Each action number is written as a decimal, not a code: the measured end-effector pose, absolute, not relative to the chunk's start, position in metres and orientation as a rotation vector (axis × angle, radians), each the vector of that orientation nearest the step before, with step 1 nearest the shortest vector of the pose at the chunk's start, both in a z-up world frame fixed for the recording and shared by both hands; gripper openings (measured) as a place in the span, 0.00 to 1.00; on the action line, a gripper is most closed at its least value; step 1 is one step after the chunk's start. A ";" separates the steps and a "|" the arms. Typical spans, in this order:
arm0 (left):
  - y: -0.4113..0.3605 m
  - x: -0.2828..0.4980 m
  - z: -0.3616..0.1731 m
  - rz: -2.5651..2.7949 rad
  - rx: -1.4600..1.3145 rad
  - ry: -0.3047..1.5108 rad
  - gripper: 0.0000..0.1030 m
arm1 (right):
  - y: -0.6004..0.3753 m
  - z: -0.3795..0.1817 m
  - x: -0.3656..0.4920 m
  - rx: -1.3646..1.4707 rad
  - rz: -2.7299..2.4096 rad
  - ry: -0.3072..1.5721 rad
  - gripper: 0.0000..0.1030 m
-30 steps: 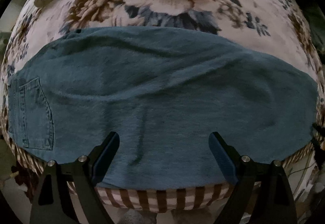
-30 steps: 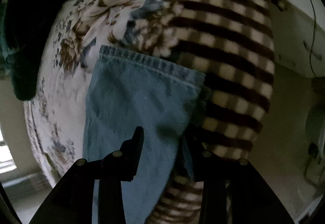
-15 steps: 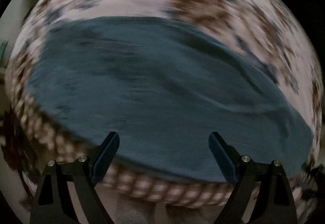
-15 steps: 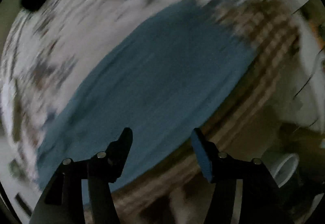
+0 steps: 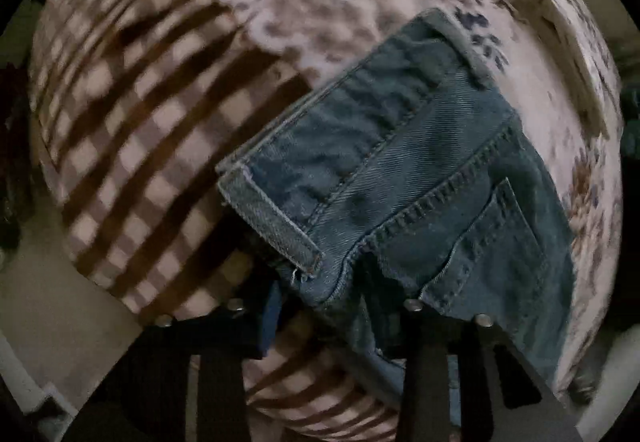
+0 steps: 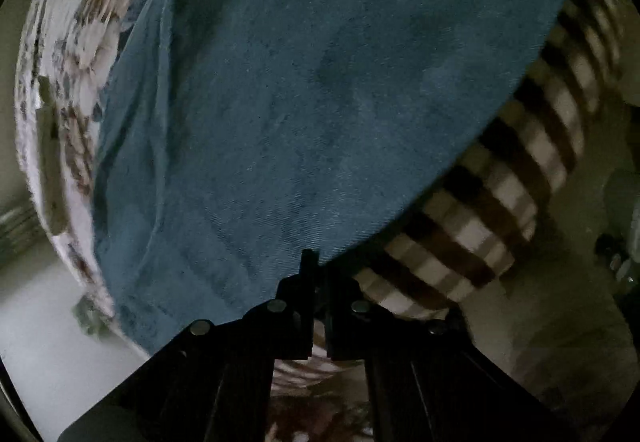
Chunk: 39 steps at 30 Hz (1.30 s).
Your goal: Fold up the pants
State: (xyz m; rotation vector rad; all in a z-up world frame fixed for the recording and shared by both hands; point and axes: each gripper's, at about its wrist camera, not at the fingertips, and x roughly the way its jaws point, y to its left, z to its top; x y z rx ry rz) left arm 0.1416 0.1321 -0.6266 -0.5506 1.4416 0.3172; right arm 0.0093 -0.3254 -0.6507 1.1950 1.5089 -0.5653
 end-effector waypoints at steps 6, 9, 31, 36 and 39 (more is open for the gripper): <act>0.135 0.132 -0.629 0.289 -0.568 1.460 0.26 | -0.296 -0.645 0.025 1.015 -0.577 1.594 0.03; 0.139 0.143 -0.633 0.255 -0.550 1.496 0.31 | -0.291 -0.660 0.039 0.973 -0.543 1.670 0.05; -0.011 0.249 -0.628 0.081 -0.152 1.457 0.90 | -0.172 -0.657 0.357 0.202 0.698 1.880 0.53; -0.013 0.241 -0.633 0.087 -0.117 1.445 0.90 | -0.164 -0.662 0.332 0.222 0.912 1.971 0.53; -0.012 0.244 -0.636 0.094 -0.120 1.459 0.91 | -0.173 -0.677 0.357 0.265 0.784 1.920 0.53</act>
